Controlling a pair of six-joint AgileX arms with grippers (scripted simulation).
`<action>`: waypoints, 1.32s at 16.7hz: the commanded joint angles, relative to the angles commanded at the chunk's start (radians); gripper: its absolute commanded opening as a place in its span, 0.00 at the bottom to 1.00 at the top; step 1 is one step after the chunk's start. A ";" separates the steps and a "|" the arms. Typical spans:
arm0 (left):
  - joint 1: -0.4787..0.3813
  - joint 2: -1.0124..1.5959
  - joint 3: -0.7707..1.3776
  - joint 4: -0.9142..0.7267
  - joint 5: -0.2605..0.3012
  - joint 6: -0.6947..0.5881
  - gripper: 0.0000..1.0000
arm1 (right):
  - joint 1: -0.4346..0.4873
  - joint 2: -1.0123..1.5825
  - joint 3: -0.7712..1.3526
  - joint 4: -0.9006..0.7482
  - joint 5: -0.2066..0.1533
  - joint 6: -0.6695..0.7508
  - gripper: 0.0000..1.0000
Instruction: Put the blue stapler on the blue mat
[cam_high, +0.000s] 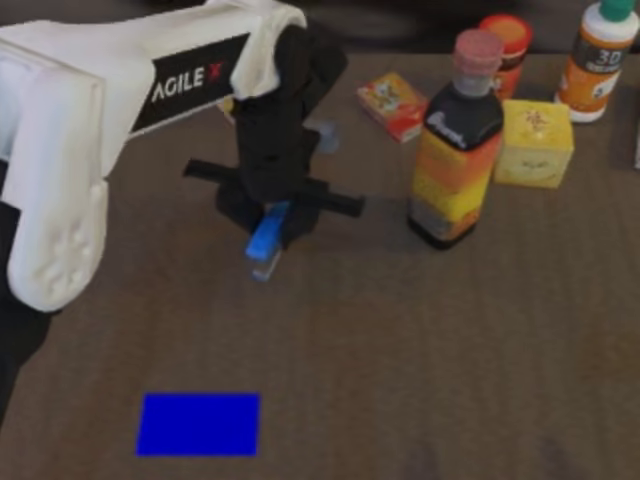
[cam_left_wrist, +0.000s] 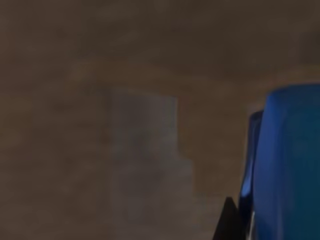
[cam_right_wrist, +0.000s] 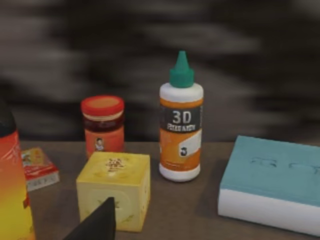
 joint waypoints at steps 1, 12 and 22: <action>0.002 -0.011 0.033 -0.053 0.000 0.000 0.00 | 0.000 0.000 0.000 0.000 0.000 0.000 1.00; 0.003 -0.064 0.100 -0.161 -0.008 -0.029 0.00 | 0.000 0.000 0.000 0.000 0.000 0.000 1.00; -0.013 -0.334 -0.226 -0.212 -0.098 -0.779 0.00 | 0.000 0.000 0.000 0.000 0.000 0.000 1.00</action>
